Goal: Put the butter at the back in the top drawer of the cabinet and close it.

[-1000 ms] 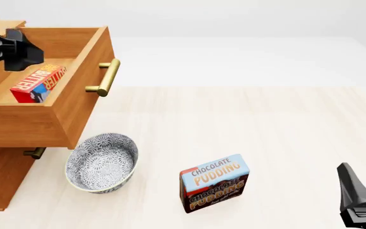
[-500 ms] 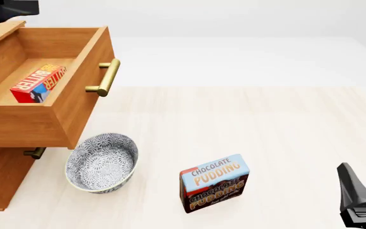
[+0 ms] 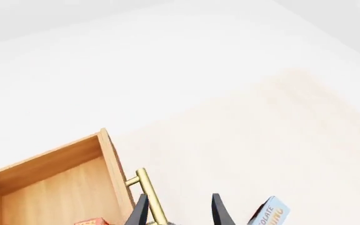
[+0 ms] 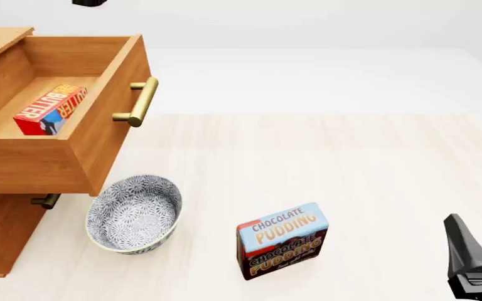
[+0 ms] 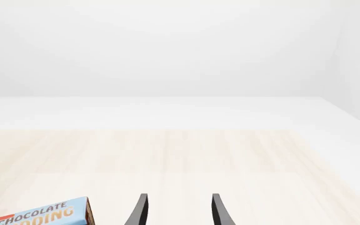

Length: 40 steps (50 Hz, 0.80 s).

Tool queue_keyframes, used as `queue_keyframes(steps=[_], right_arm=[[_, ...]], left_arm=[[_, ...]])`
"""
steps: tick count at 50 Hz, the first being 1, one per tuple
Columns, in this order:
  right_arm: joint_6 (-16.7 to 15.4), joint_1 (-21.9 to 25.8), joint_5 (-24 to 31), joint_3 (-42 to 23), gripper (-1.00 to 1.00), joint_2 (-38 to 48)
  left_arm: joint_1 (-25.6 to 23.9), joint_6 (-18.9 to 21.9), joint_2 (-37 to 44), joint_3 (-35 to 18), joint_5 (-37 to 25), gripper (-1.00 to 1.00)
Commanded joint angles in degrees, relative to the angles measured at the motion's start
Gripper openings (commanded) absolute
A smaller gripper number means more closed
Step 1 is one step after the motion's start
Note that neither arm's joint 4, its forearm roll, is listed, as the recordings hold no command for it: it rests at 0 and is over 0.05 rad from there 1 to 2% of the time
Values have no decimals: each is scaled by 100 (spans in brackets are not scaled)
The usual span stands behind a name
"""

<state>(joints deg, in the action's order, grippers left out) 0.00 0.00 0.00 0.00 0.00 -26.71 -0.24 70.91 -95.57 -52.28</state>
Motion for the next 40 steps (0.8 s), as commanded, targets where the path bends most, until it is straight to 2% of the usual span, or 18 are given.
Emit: queue_keyframes(steps=[1,20,40], right_arm=[[0,0,0,0,100,0],[0,0,0,0,100,0],[0,0,0,0,100,0]], left_arm=[[-499,-93,501,-10,361,100],[-1159,-574,1506,237,1068,100],[-1220,-901,2046,471,1459,100]])
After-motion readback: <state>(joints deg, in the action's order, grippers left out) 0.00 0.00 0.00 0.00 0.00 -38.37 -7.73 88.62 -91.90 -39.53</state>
